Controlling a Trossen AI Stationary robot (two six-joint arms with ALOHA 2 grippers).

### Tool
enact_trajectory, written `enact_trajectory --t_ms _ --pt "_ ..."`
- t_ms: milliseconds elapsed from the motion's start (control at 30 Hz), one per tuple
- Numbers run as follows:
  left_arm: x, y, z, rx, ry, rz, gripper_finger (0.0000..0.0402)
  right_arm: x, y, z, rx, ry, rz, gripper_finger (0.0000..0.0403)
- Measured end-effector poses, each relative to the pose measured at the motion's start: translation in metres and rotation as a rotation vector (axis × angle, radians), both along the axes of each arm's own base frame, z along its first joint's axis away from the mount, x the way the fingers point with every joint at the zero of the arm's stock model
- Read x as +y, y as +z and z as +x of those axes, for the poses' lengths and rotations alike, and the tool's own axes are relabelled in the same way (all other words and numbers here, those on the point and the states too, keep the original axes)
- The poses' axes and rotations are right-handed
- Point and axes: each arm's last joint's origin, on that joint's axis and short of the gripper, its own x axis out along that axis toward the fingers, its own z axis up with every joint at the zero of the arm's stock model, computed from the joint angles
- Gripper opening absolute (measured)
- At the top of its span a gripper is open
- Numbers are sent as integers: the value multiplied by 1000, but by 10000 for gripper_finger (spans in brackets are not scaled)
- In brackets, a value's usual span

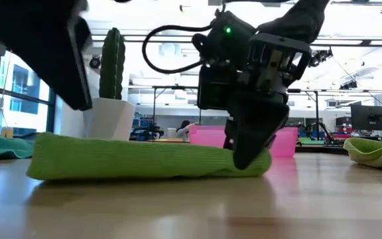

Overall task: Roll microfiber towels into tight, uniform cylinder then place into a basket
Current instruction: Roll the green microfiber cloth

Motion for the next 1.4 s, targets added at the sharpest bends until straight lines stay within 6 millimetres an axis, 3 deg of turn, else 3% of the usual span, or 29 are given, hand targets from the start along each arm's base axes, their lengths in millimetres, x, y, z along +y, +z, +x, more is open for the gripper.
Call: enact_trajectory --t_ms 233,433,600,867,1033,1267,1400 --pt "-16 2 -7 -107 -35 129 188 -15 2 3 22 -43 59 12" --pt "-29 -19 2 -124 -104 140 188 -25 3 4 53 -60 145 12" --pt "-24 -36 6 -75 -81 168 188 -31 3 4 77 -90 158 12" --pt "-16 -45 11 2 -25 41 184 -33 3 3 79 -93 155 12" --pt "-15 -46 11 11 -9 25 135 -33 3 3 73 -83 149 12" --pt "-13 -47 11 36 17 -24 17 -33 3 3 59 -79 136 17" --pt "-7 -47 8 70 111 -36 13 -34 3 5 10 -56 100 33"
